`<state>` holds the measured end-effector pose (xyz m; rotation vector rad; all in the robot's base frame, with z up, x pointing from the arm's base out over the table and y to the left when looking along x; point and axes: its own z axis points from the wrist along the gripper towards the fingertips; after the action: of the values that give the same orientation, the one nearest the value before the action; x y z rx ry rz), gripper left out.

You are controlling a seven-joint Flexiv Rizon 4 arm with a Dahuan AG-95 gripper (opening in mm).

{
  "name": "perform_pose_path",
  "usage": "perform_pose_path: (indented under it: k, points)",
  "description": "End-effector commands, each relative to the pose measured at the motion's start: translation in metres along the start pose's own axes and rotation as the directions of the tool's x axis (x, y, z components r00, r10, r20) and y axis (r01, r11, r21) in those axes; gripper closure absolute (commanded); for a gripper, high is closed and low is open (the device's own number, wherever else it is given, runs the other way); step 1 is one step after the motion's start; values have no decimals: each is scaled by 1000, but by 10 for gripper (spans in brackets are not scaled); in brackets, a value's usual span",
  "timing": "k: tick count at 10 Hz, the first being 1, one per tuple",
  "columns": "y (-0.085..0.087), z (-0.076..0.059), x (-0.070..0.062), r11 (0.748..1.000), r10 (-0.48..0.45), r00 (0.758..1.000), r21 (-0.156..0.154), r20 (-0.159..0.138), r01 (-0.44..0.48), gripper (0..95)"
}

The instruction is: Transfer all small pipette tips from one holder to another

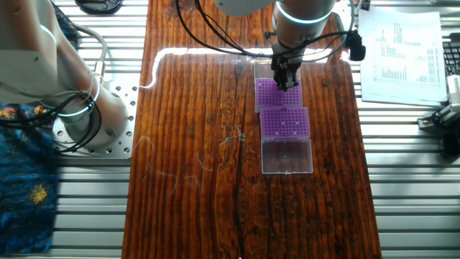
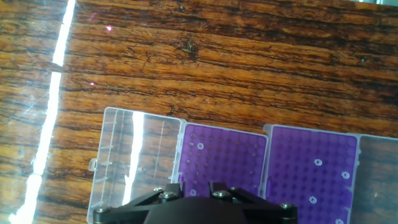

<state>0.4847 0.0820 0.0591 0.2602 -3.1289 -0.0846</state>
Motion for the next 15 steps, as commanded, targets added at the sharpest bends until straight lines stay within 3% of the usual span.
perform_pose_path:
  k: [1,2,5,6,15]
  points:
    - [0,1,0,1000,8,1000,3,-1,-8,760]
    - [1,1,0,1000,14,1000,4,-4,-14,950]
    - [1,2,0,1000,22,1000,5,-8,-22,950]
    - [1,2,0,1000,21,1000,5,-5,-21,760]
    - [2,2,0,1000,20,1000,7,-2,-20,760]
